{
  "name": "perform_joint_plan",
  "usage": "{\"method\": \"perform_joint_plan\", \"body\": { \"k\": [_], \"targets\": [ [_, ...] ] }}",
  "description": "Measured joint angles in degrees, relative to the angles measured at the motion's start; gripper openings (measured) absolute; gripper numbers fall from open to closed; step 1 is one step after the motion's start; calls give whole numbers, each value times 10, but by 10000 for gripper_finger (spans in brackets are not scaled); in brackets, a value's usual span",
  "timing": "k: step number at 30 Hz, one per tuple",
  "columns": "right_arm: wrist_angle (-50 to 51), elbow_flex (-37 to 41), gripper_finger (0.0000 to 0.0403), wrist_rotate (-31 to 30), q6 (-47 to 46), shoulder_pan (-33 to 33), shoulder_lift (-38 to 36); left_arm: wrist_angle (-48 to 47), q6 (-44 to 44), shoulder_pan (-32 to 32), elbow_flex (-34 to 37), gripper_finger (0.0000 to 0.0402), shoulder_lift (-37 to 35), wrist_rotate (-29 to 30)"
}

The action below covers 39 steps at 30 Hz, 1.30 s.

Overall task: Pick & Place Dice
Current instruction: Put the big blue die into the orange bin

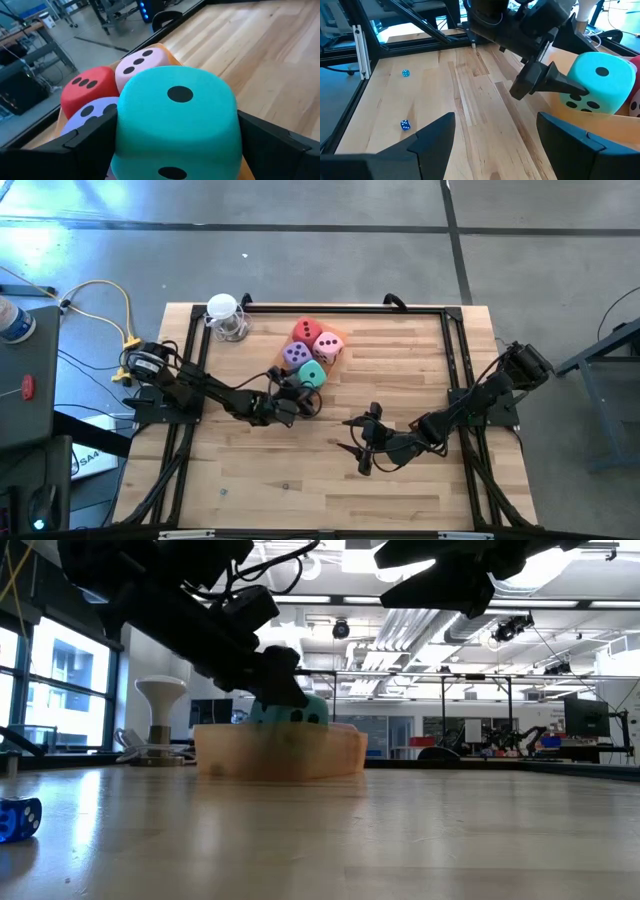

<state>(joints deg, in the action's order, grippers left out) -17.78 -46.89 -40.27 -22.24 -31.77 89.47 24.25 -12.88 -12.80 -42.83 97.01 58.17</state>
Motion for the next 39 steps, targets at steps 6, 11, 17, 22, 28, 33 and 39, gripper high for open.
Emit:
{"method": "perform_joint_plan", "body": {
  "k": [6,11,17,22,28,33,39],
  "targets": [
    [-5,0,272,-18,13,10,0,5,-20,-2,0,354,0,-30],
    [-16,0,272,-75,14,69,0,19,-21,-6,0,354,0,-65],
    [-39,0,272,6,5,163,23,30,-22,-15,0,354,0,-64],
    [-86,1,272,53,10,216,76,40,-21,-26,0,355,0,-64],
    [-113,0,272,62,-16,248,121,46,-9,-30,0,355,0,-63],
    [-115,-1,272,66,-22,251,137,41,-4,-35,1,355,0,-64],
    [-111,-1,272,61,-21,251,138,53,22,-38,1,355,0,-62]
  ]
}}
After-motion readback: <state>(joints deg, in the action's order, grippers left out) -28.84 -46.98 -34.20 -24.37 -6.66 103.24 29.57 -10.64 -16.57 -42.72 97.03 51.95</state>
